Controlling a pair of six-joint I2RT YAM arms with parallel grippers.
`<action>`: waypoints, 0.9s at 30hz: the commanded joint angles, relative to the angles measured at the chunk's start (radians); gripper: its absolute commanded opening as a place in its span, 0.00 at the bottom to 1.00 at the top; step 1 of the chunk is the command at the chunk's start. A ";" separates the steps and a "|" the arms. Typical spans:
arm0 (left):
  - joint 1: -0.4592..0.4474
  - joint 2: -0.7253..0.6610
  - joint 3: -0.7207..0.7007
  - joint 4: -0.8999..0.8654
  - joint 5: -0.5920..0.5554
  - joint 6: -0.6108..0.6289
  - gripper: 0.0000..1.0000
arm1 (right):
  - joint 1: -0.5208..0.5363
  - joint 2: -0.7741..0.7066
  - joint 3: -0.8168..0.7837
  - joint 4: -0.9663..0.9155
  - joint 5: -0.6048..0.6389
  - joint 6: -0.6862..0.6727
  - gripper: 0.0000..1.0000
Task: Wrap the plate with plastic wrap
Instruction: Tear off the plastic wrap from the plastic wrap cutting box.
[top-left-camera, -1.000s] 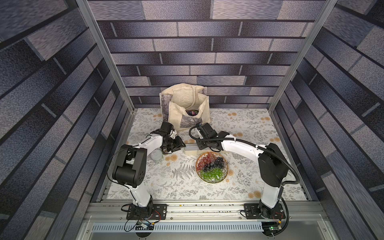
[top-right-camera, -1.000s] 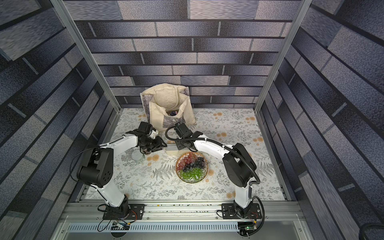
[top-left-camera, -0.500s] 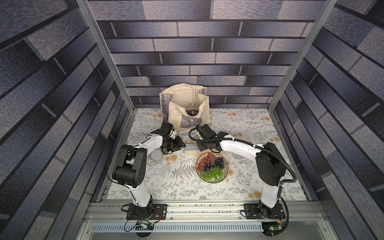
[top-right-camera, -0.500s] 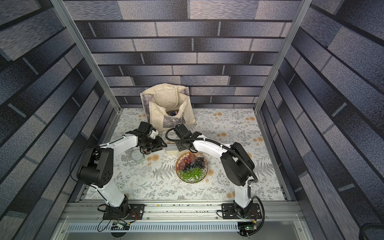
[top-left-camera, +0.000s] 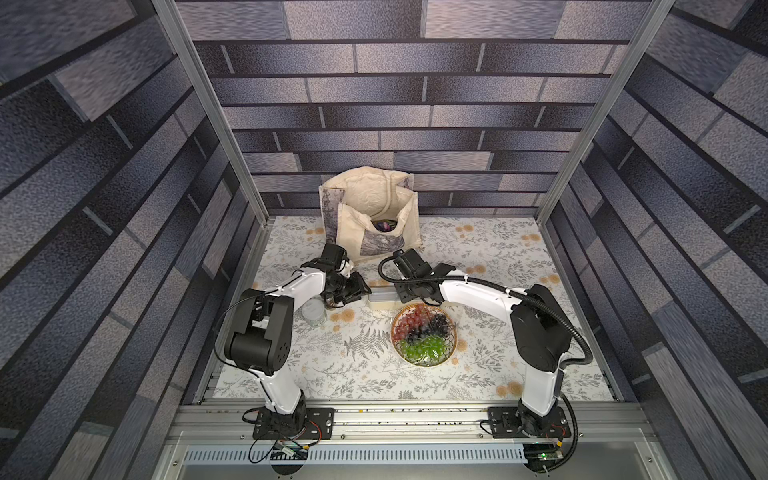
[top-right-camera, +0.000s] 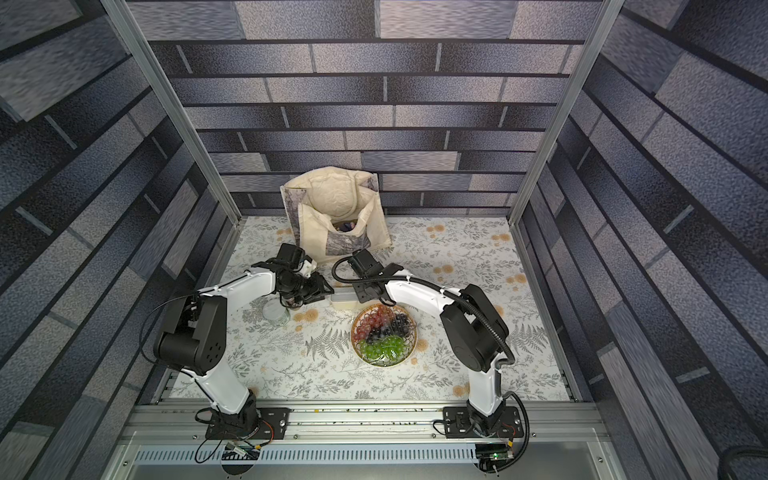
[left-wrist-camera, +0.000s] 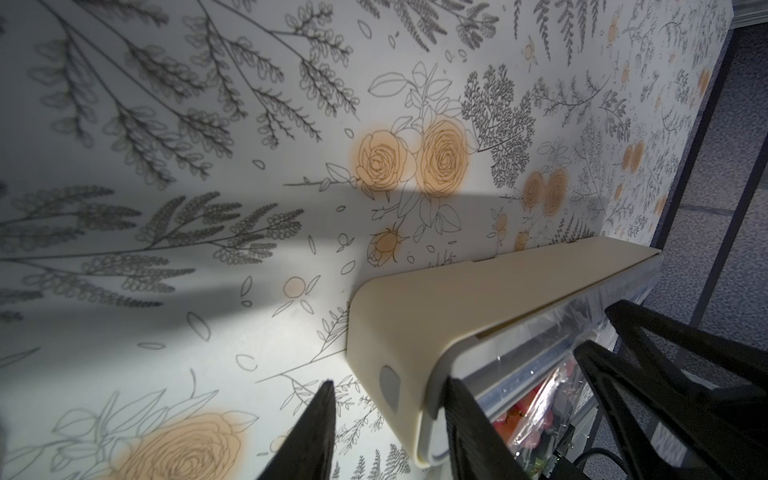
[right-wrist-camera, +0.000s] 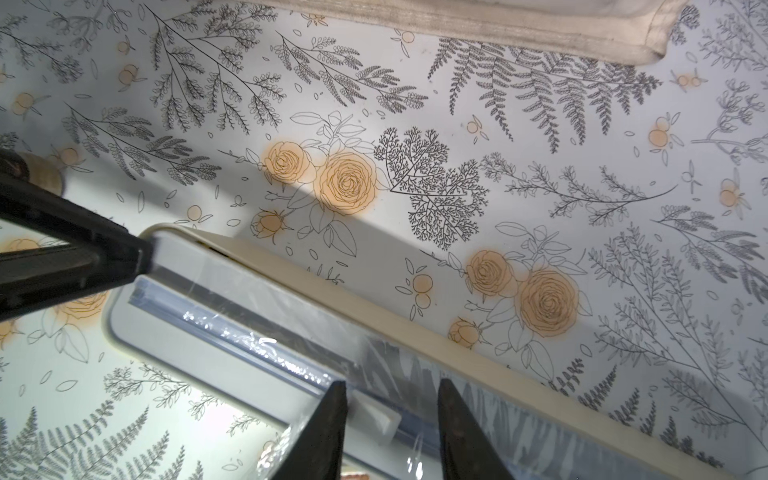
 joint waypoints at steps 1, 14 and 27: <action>-0.012 0.049 -0.015 -0.079 -0.097 0.033 0.45 | -0.017 -0.001 -0.022 -0.034 0.035 -0.001 0.37; -0.011 0.053 -0.015 -0.082 -0.104 0.034 0.45 | -0.079 -0.098 -0.138 -0.021 0.064 -0.010 0.37; -0.011 0.053 -0.009 -0.095 -0.114 0.036 0.45 | -0.170 -0.198 -0.266 -0.029 0.104 -0.037 0.38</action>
